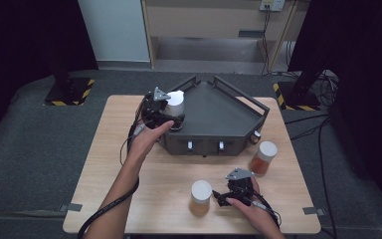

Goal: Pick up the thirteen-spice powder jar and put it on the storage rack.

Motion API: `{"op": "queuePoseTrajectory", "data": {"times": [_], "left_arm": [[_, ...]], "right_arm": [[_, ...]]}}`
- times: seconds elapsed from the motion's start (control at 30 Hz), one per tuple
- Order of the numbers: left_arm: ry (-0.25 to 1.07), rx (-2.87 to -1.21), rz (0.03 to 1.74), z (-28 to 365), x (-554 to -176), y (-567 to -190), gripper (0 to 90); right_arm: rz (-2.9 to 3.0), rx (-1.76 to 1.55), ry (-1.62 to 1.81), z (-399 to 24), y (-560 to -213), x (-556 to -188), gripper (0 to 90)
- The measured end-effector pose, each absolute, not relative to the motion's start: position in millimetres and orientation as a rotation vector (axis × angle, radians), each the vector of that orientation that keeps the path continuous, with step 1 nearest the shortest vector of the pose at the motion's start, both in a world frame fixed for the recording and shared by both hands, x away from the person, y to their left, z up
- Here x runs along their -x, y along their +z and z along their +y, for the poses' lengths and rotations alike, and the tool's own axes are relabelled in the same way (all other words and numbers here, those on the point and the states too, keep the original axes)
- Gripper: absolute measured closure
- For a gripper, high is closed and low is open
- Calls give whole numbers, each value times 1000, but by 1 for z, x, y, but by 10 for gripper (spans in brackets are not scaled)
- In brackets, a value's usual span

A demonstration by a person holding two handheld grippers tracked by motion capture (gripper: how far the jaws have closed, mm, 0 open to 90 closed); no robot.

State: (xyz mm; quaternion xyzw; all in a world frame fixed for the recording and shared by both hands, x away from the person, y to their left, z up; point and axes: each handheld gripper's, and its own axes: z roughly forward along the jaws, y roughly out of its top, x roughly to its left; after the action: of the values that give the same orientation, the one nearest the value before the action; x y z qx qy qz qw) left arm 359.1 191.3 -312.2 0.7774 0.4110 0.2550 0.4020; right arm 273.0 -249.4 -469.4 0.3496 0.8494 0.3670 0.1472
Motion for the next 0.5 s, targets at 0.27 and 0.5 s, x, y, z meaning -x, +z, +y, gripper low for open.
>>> {"op": "queuePoseTrajectory", "data": {"times": [0.27, 0.5], "left_arm": [[676, -1953, 1051, 190, -337, -310, 27], [694, -1955, 1021, 198, -314, -310, 24]], "right_arm": [[2444, -1007, 1056, -249, -469, -273, 6], [2444, -1006, 1057, -249, -469, -273, 6]]}}
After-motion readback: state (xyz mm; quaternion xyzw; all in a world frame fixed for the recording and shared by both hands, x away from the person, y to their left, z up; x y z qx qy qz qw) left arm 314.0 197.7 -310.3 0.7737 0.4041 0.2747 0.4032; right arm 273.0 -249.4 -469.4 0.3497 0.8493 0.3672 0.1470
